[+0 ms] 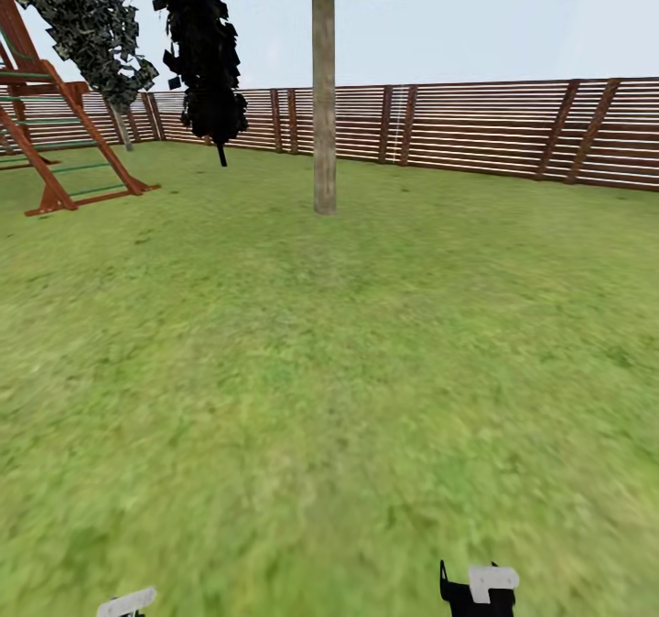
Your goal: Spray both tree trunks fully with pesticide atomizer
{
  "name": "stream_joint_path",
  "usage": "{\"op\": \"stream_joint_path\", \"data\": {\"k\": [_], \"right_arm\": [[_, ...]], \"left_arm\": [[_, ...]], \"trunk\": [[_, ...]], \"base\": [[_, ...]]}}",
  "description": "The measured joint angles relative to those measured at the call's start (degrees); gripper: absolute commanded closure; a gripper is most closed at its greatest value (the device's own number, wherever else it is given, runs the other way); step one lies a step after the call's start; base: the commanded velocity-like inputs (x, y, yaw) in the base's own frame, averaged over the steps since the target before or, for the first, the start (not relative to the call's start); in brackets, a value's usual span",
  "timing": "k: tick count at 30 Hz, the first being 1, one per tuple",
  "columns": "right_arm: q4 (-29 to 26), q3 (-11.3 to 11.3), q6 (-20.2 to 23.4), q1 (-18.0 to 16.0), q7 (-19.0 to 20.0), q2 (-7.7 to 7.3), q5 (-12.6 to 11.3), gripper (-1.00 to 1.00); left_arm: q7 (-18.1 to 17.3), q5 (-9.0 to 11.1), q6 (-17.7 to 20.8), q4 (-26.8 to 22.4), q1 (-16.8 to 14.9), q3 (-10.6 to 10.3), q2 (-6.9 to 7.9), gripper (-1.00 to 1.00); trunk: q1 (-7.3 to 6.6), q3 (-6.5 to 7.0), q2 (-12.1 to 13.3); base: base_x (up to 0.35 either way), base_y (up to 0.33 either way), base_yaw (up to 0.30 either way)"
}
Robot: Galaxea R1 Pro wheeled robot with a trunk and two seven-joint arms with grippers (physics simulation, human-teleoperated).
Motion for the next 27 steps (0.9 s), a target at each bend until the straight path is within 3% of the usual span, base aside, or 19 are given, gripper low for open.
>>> {"op": "stream_joint_path", "data": {"k": [27], "right_arm": [[0.0, 0.0, 0.0, 0.0, 0.0, 0.00, 0.0, -1.00]], "left_arm": [[0.0, 0.0, 0.0, 0.1, 0.0, 0.0, 0.00, 1.00]], "trunk": [[0.00, 0.00, 0.0]], "base": [[0.338, 0.000, 0.000]]}}
